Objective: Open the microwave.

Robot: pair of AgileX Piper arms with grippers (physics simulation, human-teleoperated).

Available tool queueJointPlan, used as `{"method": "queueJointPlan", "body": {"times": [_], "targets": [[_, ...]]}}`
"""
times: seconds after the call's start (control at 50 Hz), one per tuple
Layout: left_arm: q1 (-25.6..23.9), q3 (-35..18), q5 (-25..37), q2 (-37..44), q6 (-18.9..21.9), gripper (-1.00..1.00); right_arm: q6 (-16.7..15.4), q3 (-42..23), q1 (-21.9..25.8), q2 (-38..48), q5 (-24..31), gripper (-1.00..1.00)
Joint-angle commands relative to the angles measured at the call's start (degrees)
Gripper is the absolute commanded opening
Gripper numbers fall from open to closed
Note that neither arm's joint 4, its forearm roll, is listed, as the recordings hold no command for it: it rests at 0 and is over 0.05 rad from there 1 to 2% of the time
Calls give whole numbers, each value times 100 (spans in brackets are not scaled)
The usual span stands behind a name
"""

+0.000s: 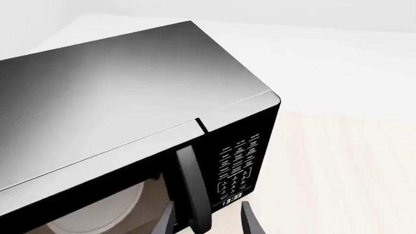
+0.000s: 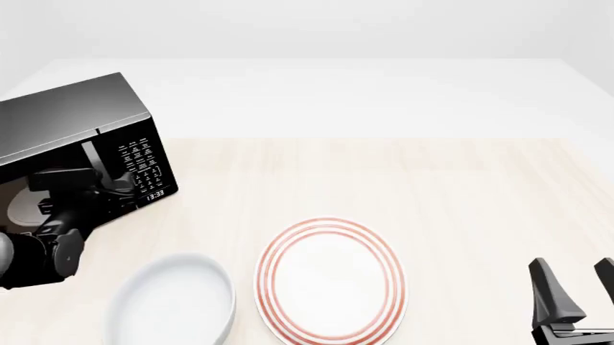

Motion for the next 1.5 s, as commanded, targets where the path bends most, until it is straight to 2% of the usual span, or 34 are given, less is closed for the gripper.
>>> {"method": "queueJointPlan", "body": {"times": [0.02, 0.54, 0.56, 0.96, 1.24, 1.5], "targets": [[-57, -70, -34, 156, -47, 100, -1, 0, 1, 0, 0, 100], [49, -132, 2, 299, -153, 100, 1, 0, -1, -1, 0, 100], [67, -138, 6, 302, -148, -100, 0, 0, 1, -1, 0, 100], [130, 16, -27, 81, -177, -100, -1, 0, 1, 0, 0, 100], [-114, 318, -29, -562, -253, -100, -1, 0, -1, 0, 0, 100], [-321, 393, -80, -747, -283, -100, -1, 0, 0, 0, 0, 100]]}}
